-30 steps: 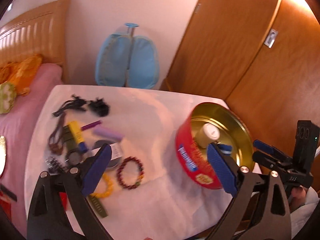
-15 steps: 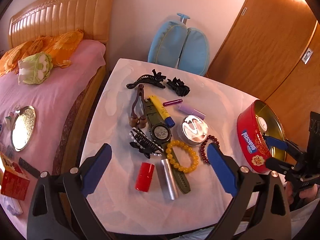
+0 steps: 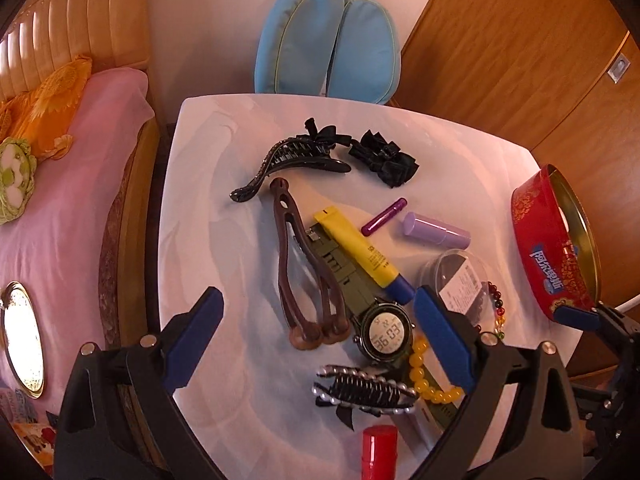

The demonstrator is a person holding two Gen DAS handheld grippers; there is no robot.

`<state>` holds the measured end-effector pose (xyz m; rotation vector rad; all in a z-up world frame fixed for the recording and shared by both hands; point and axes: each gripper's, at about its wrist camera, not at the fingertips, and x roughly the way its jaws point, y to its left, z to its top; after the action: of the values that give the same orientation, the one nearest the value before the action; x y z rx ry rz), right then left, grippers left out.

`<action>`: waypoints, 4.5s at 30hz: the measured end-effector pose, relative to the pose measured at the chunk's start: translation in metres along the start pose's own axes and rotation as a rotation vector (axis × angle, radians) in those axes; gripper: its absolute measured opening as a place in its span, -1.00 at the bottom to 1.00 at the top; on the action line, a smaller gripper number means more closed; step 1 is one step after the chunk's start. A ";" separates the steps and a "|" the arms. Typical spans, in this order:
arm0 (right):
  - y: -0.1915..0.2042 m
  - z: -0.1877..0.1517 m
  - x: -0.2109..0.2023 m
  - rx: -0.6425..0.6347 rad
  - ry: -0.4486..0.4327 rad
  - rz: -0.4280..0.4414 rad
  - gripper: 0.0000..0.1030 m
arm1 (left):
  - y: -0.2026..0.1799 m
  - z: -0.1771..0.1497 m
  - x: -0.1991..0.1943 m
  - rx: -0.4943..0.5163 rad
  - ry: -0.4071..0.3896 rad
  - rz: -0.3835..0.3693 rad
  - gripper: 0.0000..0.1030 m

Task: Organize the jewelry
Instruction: 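Grasp the brown wooden tongs with the left tool while the right tool reaches for the clear case, then grasp the clear round case with the right tool and lift it over the red tin, then lower the clear round case into the red tin and open the right tool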

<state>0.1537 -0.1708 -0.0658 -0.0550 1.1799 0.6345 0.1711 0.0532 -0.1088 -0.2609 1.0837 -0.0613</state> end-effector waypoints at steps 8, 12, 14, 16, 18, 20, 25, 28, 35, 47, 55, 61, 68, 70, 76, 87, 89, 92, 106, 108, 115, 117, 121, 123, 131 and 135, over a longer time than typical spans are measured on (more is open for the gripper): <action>-0.017 0.027 0.010 -0.001 -0.008 -0.009 0.93 | 0.000 0.007 0.036 0.016 0.060 0.097 0.81; -0.028 0.030 0.021 0.011 0.025 -0.022 0.93 | 0.003 0.006 0.040 -0.002 0.057 0.099 -0.18; -0.032 0.030 0.026 0.022 0.042 -0.023 0.93 | 0.008 0.005 0.038 -0.044 0.050 0.069 -0.32; -0.033 0.029 0.033 0.017 0.058 -0.025 0.93 | 0.010 0.005 0.038 -0.050 0.056 0.057 -0.34; -0.033 0.029 0.039 0.001 0.065 -0.030 0.93 | 0.012 0.004 0.034 -0.068 0.054 0.056 -0.34; -0.031 0.029 0.045 -0.016 0.067 -0.030 0.92 | 0.014 0.003 0.027 -0.075 0.038 0.046 -0.34; -0.023 0.035 0.065 -0.070 0.079 -0.061 0.92 | 0.016 0.000 0.006 -0.083 0.004 0.041 -0.34; -0.018 0.037 0.078 -0.096 0.096 -0.067 0.92 | 0.014 -0.002 -0.001 -0.069 -0.005 0.041 -0.34; -0.009 0.035 0.094 -0.139 0.118 -0.099 0.61 | 0.013 -0.011 -0.011 -0.063 -0.017 0.036 -0.34; -0.002 0.026 0.021 -0.105 -0.075 -0.105 0.60 | -0.008 -0.005 -0.036 0.005 -0.065 -0.023 -0.34; -0.007 0.000 -0.034 0.020 -0.180 -0.192 0.60 | -0.048 -0.004 -0.045 0.166 -0.073 -0.136 -0.34; -0.046 -0.023 -0.080 0.124 -0.241 -0.264 0.60 | -0.090 0.000 -0.048 0.249 -0.083 -0.188 -0.34; -0.124 -0.030 -0.117 0.152 -0.311 -0.282 0.60 | -0.170 0.015 -0.043 0.296 -0.127 -0.172 -0.34; -0.154 -0.030 -0.123 0.153 -0.306 -0.278 0.60 | -0.198 0.017 -0.038 0.288 -0.132 -0.150 -0.34; -0.243 -0.023 -0.134 0.128 -0.258 -0.255 0.60 | -0.281 0.026 -0.015 0.246 -0.129 -0.140 -0.34; -0.298 0.015 -0.074 0.029 -0.081 -0.253 0.60 | -0.327 0.044 0.017 0.290 -0.069 -0.088 -0.34; -0.309 0.023 -0.060 0.050 -0.033 -0.258 0.60 | -0.329 0.053 0.023 0.302 -0.072 -0.086 -0.34; -0.318 0.035 -0.041 0.034 0.047 -0.282 0.60 | -0.331 0.063 0.026 0.299 -0.097 -0.105 -0.34; -0.287 0.040 -0.009 -0.067 0.167 -0.159 0.60 | -0.324 0.066 0.036 0.295 -0.082 -0.126 -0.34; -0.279 0.039 -0.005 -0.095 0.177 -0.159 0.60 | -0.324 0.064 0.036 0.293 -0.079 -0.124 -0.34; -0.288 0.042 0.004 -0.053 0.203 -0.184 0.60 | -0.325 0.061 0.033 0.291 -0.082 -0.117 -0.34; -0.289 0.043 0.005 -0.048 0.216 -0.183 0.61 | -0.325 0.060 0.032 0.289 -0.085 -0.116 -0.34; -0.295 0.044 0.012 0.002 0.271 -0.171 0.61 | -0.325 0.058 0.030 0.290 -0.088 -0.118 -0.34; -0.295 0.044 0.010 0.004 0.262 -0.176 0.62 | -0.326 0.056 0.028 0.292 -0.089 -0.118 -0.34; -0.286 0.029 -0.026 -0.013 0.152 -0.189 0.80 | -0.329 0.052 0.021 0.306 -0.088 -0.117 -0.34; -0.282 0.016 -0.064 -0.032 0.019 -0.175 0.88 | -0.340 0.047 0.018 0.346 -0.079 -0.125 -0.34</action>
<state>0.2902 -0.4256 -0.0835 -0.1891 1.1687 0.4995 0.2477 -0.2709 -0.0220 -0.0181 0.9591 -0.3443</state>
